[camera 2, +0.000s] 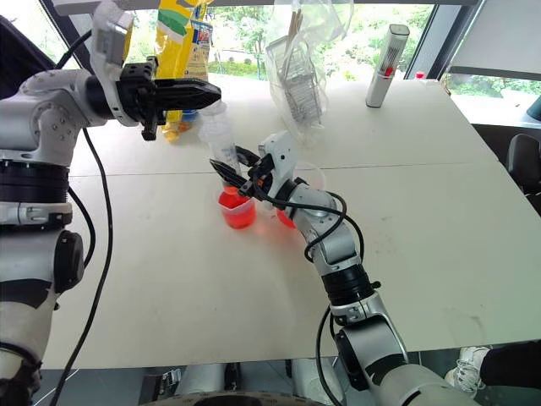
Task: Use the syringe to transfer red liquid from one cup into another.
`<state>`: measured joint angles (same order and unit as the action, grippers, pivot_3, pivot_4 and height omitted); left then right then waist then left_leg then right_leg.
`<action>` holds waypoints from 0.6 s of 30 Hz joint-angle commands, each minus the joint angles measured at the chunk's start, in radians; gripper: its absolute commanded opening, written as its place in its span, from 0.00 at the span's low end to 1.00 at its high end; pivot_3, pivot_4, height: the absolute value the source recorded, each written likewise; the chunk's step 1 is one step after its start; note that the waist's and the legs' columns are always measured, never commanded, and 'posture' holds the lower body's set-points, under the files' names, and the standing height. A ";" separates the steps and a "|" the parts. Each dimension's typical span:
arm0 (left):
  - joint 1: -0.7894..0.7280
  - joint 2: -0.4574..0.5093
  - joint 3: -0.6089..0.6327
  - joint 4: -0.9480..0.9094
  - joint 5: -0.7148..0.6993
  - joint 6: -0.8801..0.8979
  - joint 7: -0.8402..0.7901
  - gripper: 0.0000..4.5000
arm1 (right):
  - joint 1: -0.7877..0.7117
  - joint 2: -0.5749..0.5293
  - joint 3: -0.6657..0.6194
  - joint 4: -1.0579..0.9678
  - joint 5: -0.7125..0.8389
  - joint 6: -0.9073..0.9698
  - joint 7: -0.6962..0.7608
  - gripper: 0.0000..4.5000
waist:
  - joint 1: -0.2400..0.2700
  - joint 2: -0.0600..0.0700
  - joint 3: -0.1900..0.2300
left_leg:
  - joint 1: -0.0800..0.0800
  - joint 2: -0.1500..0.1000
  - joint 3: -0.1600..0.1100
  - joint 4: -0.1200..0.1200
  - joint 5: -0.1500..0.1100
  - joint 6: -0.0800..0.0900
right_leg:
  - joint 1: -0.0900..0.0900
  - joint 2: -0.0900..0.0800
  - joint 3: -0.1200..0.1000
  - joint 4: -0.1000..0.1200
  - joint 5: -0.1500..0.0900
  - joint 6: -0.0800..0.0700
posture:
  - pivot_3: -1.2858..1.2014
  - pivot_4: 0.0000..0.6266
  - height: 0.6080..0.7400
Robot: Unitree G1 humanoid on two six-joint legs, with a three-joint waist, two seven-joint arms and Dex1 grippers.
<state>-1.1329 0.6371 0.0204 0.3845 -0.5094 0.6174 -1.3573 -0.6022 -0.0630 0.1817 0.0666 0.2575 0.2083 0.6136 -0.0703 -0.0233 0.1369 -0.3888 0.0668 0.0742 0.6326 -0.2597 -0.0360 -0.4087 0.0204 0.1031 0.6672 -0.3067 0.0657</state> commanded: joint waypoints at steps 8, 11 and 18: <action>0.046 0.027 -0.022 -0.077 0.025 -0.031 -0.012 0.01 | -0.047 -0.013 -0.027 -0.095 0.022 0.017 0.002 0.31 | 0.001 0.000 0.000 | 0.000 0.000 0.000 0.000 0.000 0.000 | 0.000 0.000 0.000 0.000 0.000 0.000 | 0.52 0.24 0.99; 0.062 0.022 -0.031 -0.082 0.031 -0.037 -0.010 0.01 | -0.059 -0.021 -0.035 -0.140 0.034 0.048 -0.001 0.31 | 0.001 0.000 0.000 | 0.000 0.000 0.000 0.000 0.000 0.000 | 0.000 0.000 0.000 0.000 0.000 0.000 | 0.52 0.24 0.99; 0.091 0.015 -0.042 -0.083 0.035 -0.040 -0.004 0.01 | -0.088 -0.032 -0.063 -0.220 0.064 0.120 -0.017 0.31 | 0.000 0.000 0.000 | 0.000 0.000 0.000 0.000 0.000 0.000 | 0.000 0.000 0.000 0.000 0.000 0.000 | 0.52 0.24 0.99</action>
<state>-1.0686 0.6430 0.0152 0.3084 -0.5053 0.5731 -1.3541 -0.6135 -0.1031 0.1816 -0.0261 0.2704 0.3596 0.6126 -0.0701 -0.0233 0.1368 -0.3886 0.0669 0.0740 0.6327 -0.2597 -0.0360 -0.4087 0.0205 0.1033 0.6674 -0.3067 0.0657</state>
